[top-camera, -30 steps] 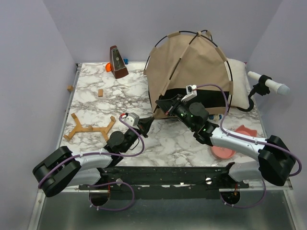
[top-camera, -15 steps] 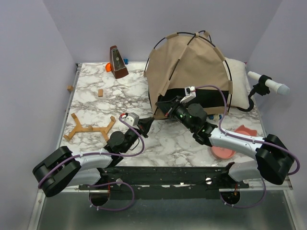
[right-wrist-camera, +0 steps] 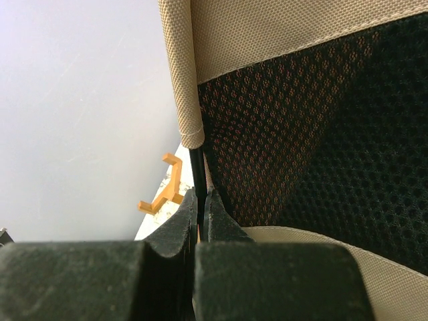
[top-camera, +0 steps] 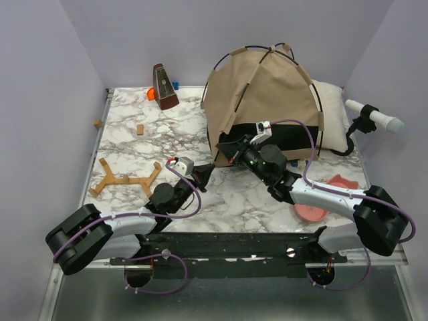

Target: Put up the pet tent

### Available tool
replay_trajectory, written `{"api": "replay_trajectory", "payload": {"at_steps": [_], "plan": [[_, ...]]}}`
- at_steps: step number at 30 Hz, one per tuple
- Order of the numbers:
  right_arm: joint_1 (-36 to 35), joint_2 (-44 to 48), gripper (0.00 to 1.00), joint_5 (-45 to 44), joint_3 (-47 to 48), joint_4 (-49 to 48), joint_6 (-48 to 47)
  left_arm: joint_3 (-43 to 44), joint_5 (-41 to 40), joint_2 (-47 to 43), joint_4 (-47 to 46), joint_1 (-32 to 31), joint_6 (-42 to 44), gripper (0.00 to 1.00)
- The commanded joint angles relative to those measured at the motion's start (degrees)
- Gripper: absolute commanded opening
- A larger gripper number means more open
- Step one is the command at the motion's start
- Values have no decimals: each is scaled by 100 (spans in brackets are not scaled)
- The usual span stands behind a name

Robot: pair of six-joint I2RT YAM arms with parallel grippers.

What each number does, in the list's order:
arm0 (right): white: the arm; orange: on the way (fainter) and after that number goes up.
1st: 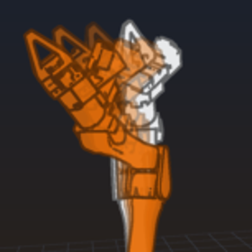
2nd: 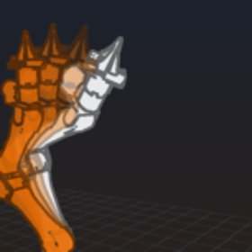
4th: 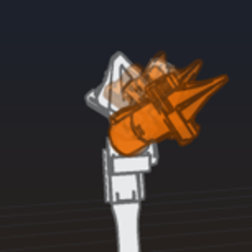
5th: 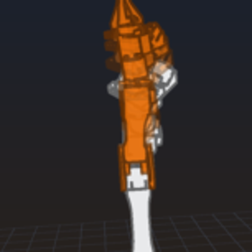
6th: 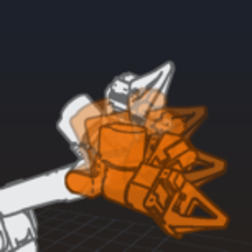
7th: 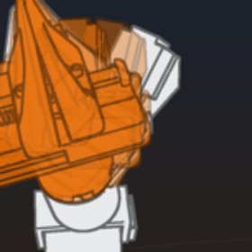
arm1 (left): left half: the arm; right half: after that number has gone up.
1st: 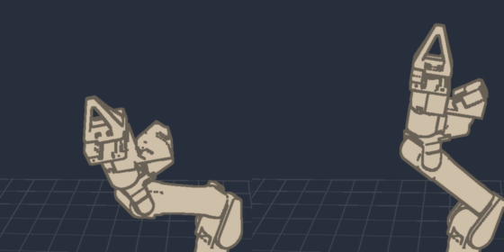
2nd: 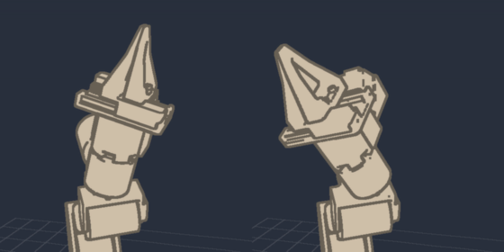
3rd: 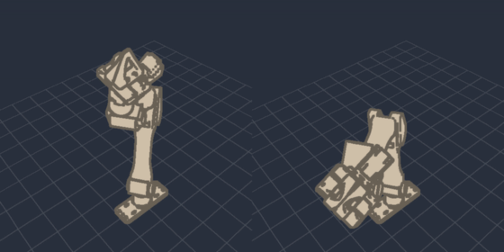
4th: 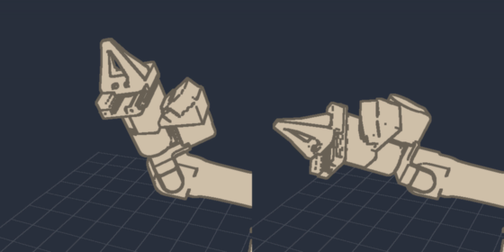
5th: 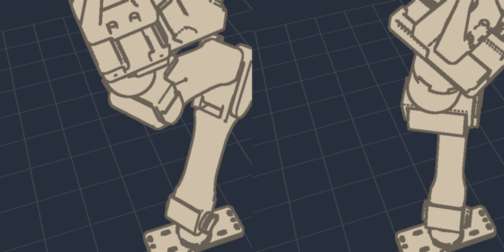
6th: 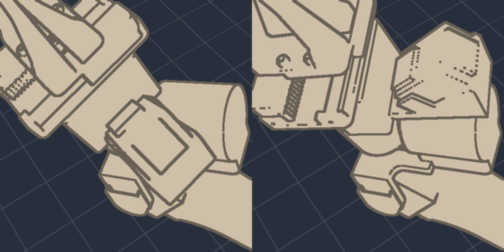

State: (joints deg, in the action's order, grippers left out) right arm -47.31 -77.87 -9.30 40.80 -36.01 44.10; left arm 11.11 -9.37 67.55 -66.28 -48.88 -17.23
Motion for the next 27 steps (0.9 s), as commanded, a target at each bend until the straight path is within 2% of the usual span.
{"api": "replay_trajectory", "payload": {"at_steps": [1,27], "plan": [[73,-97,0,-520,-10,39,14,-83,-75,-126,-193,-68,-105,0],[80,-203,0,-527,260,59,179,-145,-188,65,-371,-183,-131,0]]}}
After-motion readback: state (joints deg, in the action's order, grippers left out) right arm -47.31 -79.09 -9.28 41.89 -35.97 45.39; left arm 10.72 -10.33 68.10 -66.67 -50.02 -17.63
